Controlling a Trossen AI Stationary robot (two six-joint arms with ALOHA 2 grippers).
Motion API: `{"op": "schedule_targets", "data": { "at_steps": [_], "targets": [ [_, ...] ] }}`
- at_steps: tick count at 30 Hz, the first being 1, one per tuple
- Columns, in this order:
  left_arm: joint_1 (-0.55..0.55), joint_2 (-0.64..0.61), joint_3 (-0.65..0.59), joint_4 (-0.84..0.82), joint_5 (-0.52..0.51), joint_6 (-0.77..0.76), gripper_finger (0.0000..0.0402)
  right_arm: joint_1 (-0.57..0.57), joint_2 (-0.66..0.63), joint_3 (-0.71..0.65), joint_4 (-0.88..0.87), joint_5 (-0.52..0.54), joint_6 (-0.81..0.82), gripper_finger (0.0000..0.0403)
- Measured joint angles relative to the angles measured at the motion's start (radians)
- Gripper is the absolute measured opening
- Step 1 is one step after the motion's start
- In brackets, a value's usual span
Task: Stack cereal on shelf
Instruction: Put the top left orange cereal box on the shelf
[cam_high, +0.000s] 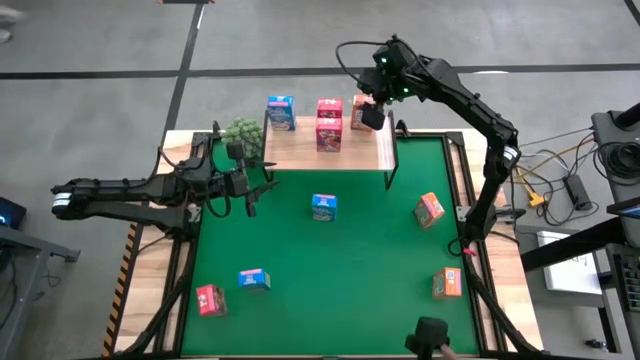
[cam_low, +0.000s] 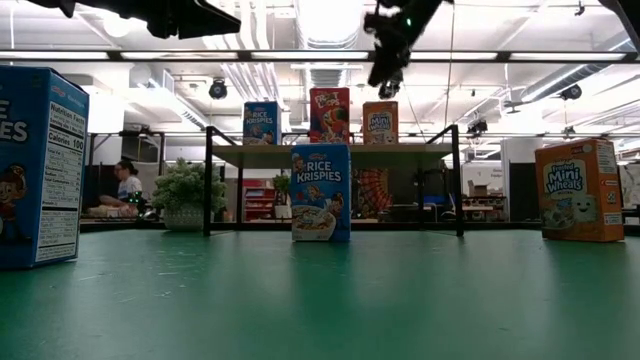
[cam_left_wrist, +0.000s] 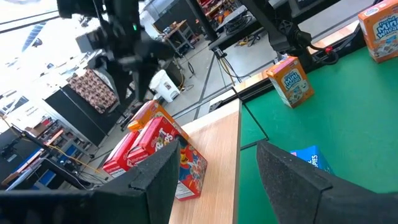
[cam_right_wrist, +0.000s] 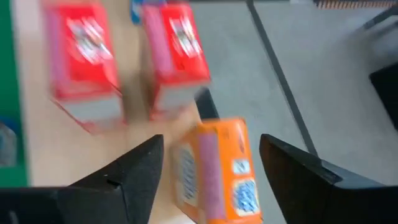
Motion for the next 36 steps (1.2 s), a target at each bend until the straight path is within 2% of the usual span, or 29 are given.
{"op": "schedule_targets", "data": {
  "at_steps": [4,7,14,18,23,25,36],
  "targets": [
    [0.0,0.0,0.0,0.0,0.0,-0.003,0.0196,0.056,-0.01,0.052,-0.06,-0.001,0.059,0.0212],
    [0.0,0.0,0.0,0.0,0.0,-0.003,0.0196,0.095,-0.022,0.04,-0.12,-0.002,0.087,0.0174],
    [0.0,0.0,0.0,0.009,0.0,-0.004,0.0196,0.137,-0.049,-0.11,-0.15,0.006,0.135,0.0068],
    [0.0,0.0,0.0,0.01,0.0,-0.004,0.0196,0.133,-0.05,-0.215,-0.125,0.093,0.138,0.0019],
    [0.0,0.0,0.0,0.009,0.0,-0.004,0.0196,0.131,-0.05,-0.321,-0.03,0.322,0.131,0.0012],
    [0.0,0.0,0.0,0.009,0.0,-0.004,0.0196,0.131,-0.05,-0.339,-0.008,0.38,0.118,0.0012],
    [0.0,0.0,0.0,0.009,0.0,-0.007,0.0196,0.113,-0.05,-0.342,0.034,0.444,0.1,0.0013]
  ]
}}
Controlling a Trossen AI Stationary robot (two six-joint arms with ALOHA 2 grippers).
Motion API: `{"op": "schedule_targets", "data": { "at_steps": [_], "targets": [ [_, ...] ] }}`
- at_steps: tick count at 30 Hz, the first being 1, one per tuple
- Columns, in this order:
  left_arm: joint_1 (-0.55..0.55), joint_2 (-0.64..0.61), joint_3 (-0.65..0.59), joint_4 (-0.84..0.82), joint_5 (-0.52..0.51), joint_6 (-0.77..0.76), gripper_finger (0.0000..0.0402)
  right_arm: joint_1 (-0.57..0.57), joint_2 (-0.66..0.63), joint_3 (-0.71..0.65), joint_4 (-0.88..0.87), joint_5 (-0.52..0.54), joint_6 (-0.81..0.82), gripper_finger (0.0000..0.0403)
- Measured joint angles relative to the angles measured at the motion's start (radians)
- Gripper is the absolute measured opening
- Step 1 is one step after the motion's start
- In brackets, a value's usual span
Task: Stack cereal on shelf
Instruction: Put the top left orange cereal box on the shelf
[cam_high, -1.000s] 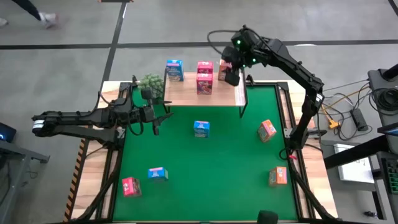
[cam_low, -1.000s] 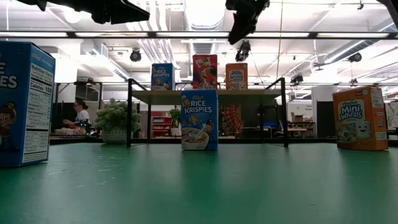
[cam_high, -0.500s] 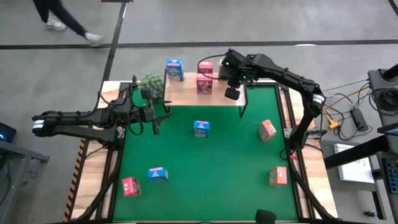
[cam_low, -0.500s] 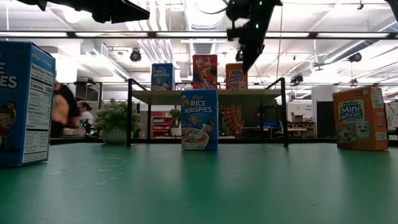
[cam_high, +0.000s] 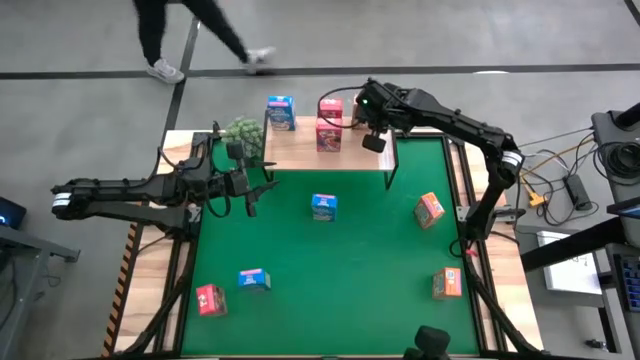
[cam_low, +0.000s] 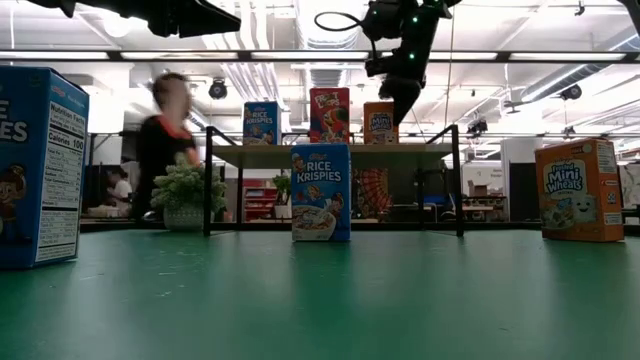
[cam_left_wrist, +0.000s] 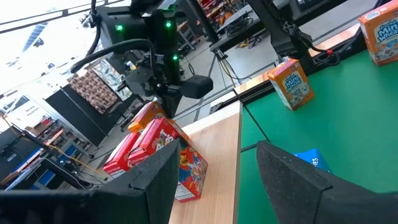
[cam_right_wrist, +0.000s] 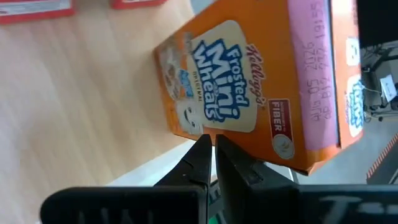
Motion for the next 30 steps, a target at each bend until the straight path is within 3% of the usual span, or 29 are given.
{"op": "schedule_targets", "data": {
  "at_steps": [12,20,30],
  "targets": [
    [0.0,0.0,0.0,-0.002,0.0,0.0,0.0196,-0.021,0.0,0.0,0.002,-0.02,0.003,0.0013],
    [0.0,0.0,0.0,0.0,0.0,0.0,0.0196,-0.016,0.0,-0.011,0.088,-0.218,0.022,0.0013],
    [0.0,0.0,0.0,0.0,0.0,0.0,0.0196,-0.019,0.0,-0.062,0.223,-0.218,-0.017,0.0013]
  ]
}}
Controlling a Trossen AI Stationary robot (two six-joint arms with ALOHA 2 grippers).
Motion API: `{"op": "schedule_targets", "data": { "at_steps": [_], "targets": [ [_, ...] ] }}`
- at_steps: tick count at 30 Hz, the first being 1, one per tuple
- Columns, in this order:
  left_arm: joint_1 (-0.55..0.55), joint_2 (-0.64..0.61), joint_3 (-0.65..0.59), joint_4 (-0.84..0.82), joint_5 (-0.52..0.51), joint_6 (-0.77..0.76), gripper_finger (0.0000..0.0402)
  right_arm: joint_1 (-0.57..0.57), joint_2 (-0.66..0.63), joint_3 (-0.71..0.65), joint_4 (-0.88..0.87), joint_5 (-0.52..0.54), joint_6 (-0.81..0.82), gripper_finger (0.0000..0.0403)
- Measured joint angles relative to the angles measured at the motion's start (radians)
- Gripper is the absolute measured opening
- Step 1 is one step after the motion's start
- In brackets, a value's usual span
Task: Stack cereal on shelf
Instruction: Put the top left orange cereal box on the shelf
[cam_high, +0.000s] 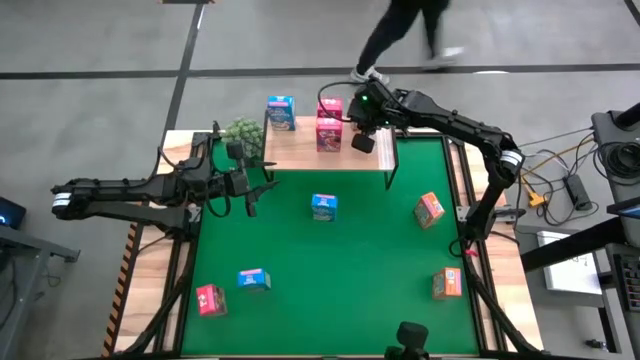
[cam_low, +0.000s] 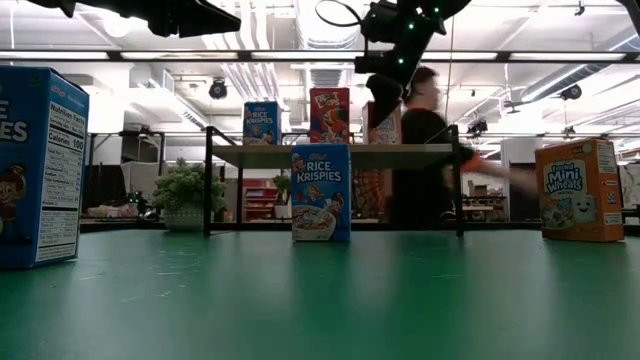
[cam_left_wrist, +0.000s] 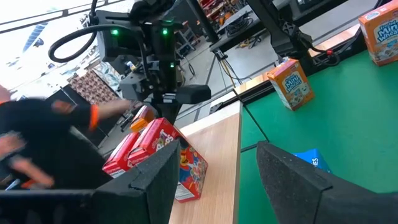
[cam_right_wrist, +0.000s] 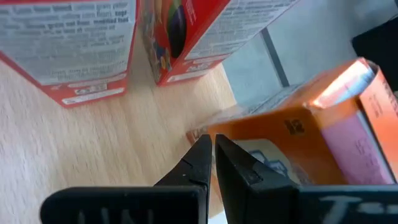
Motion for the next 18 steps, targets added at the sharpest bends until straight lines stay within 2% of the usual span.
{"op": "schedule_targets", "data": {
  "at_steps": [18],
  "targets": [
    [0.0,0.0,0.0,-0.001,0.0,0.0,0.0196,0.0,0.001,0.0,0.034,0.027,0.008,0.0013]
  ]
}}
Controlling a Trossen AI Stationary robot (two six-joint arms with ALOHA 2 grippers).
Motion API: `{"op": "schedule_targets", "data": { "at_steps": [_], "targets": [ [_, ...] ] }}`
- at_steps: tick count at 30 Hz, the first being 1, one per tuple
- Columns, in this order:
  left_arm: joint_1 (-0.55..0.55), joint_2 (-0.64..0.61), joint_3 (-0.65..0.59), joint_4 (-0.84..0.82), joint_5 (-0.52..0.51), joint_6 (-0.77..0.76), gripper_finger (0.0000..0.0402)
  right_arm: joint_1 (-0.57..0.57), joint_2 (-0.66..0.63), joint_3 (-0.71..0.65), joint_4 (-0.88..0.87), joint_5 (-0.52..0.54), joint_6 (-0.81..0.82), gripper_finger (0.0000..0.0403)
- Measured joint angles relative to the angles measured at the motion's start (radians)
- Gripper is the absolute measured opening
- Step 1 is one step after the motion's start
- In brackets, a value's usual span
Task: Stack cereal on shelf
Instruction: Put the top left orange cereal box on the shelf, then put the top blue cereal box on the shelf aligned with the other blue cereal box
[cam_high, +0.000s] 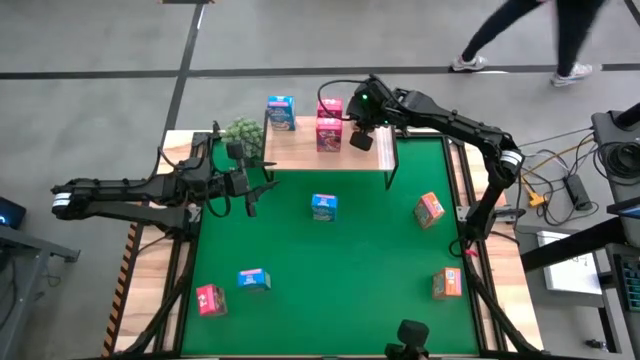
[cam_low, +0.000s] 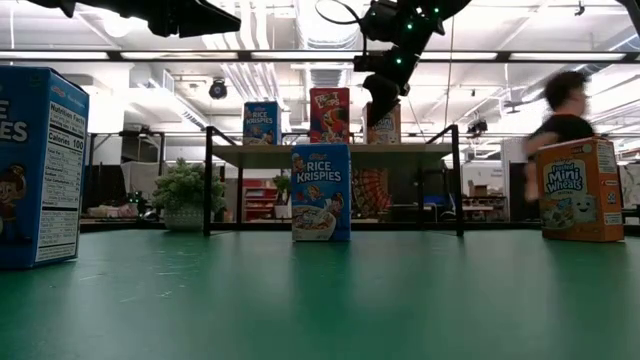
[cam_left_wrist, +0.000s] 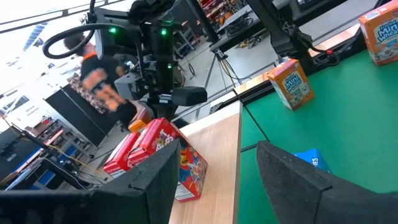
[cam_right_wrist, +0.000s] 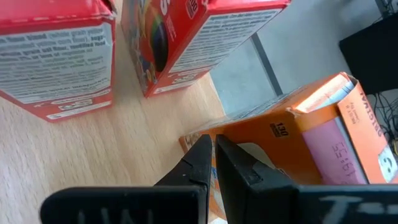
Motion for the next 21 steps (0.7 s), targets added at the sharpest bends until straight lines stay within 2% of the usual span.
{"op": "schedule_targets", "data": {
  "at_steps": [12,17,21],
  "targets": [
    [0.0,0.0,0.0,0.0,0.0,0.0,0.0196,0.007,-0.013,0.0,-0.007,-0.001,0.005,0.0013],
    [0.0,0.0,0.0,0.0,0.0,-0.013,0.0196,0.044,-0.072,-0.02,-0.019,-0.005,0.045,0.0013],
    [0.0,0.0,0.0,0.001,0.0,-0.028,0.0196,0.088,-0.152,-0.107,0.018,-0.005,0.08,0.0013]
  ]
}}
